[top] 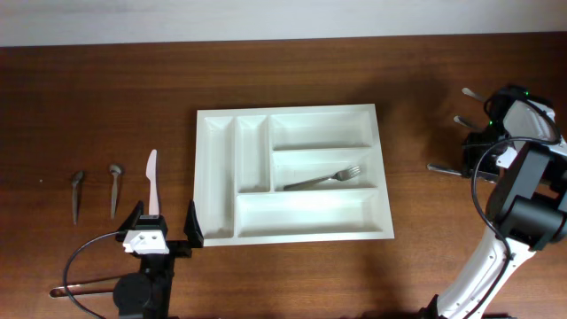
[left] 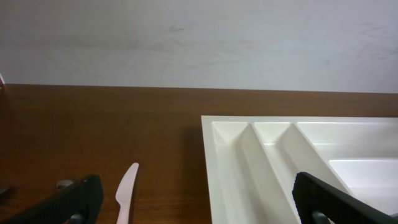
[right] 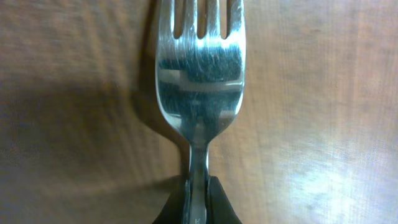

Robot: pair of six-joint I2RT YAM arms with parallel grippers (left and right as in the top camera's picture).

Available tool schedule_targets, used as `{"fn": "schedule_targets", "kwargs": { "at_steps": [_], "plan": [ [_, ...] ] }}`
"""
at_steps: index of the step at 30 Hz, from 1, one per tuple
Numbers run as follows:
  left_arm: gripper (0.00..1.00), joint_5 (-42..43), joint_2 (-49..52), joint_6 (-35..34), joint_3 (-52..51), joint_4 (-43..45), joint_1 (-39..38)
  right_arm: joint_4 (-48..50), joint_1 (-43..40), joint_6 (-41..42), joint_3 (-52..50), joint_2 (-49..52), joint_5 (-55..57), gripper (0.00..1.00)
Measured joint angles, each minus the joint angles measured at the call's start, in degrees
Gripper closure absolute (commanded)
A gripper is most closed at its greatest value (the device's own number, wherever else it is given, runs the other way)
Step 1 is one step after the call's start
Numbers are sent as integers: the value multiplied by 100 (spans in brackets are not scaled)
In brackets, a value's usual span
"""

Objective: Pack container
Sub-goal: 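Carry the second fork with the right gripper into the middle compartment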

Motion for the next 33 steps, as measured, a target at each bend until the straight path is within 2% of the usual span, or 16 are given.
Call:
{"fn": "schedule_targets", "kwargs": {
  "at_steps": [8,17,25,33],
  "plan": [
    [1,0,0,0,0,0,2,-1123,286,-4,984,275,-39,96],
    [1,0,0,0,0,0,2,-2212,999,-4,2461,275,-13,96],
    [1,0,0,2,0,0,2,-2496,2028,31,2608,232,-116,95],
    [1,0,0,0,0,0,2,-2385,3379,754,2608,232,-275,92]
  ]
}}
